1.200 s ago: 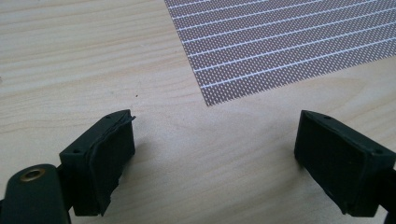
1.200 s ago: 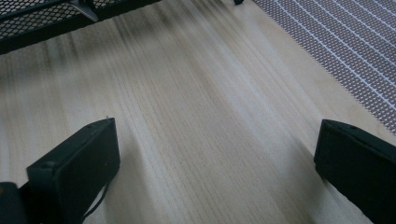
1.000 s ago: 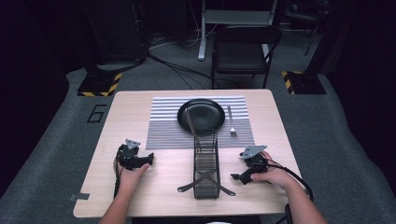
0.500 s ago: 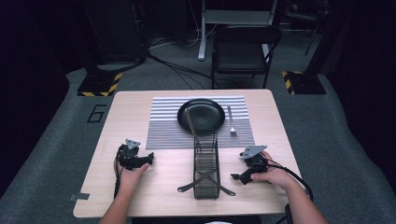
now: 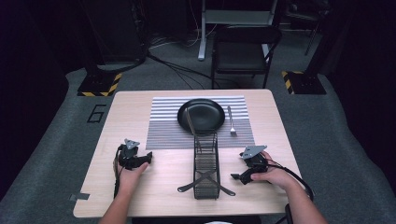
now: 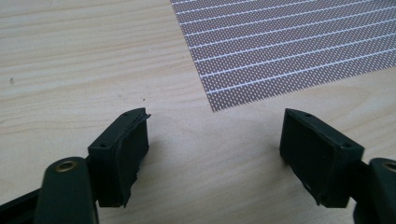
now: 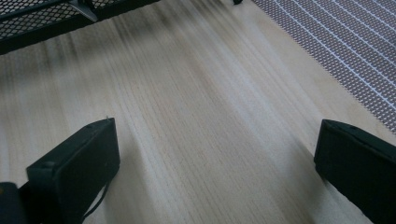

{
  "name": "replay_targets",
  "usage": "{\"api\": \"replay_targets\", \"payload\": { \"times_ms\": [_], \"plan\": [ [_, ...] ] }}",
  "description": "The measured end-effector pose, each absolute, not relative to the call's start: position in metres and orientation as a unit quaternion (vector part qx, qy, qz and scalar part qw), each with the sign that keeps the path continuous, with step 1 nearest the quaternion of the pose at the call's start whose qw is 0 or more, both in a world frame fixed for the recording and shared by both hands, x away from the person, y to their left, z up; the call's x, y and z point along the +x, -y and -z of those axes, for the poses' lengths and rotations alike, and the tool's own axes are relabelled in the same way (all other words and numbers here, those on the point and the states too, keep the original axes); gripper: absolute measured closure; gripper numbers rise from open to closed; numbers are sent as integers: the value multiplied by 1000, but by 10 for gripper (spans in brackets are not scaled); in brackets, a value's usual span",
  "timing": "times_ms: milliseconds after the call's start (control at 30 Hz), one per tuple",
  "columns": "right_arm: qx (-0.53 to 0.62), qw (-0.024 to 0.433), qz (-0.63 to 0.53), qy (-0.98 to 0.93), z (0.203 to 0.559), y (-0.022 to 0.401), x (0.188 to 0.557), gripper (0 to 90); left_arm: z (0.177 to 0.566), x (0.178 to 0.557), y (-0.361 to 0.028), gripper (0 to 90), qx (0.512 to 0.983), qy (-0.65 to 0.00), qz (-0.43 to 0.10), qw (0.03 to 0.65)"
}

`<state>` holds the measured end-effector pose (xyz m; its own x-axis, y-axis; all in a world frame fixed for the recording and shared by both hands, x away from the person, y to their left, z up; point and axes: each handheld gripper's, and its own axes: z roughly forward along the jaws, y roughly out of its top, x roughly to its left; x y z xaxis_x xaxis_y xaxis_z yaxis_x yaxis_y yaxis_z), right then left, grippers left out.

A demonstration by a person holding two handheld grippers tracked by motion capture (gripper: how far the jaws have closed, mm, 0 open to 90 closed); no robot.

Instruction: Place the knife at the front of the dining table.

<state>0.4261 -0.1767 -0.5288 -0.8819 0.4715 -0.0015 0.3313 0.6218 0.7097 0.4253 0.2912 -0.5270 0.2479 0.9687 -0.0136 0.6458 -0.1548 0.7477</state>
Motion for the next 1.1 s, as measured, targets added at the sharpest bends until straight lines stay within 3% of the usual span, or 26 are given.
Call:
{"api": "replay_targets", "payload": {
  "times_ms": [333, 867, 1100],
  "plan": [
    [224, 94, -373, -896, 529, 177, 426, 0, 517, 424, -291, 333, 709, -574, -231, 337],
    [225, 95, -373, -895, 529, 177, 426, 0, 491, 417, -276, 371, 736, -538, -231, 341],
    [225, 95, -373, -895, 529, 177, 426, 0, 481, 412, -265, 372, 736, -526, -202, 374]
  ]
}}
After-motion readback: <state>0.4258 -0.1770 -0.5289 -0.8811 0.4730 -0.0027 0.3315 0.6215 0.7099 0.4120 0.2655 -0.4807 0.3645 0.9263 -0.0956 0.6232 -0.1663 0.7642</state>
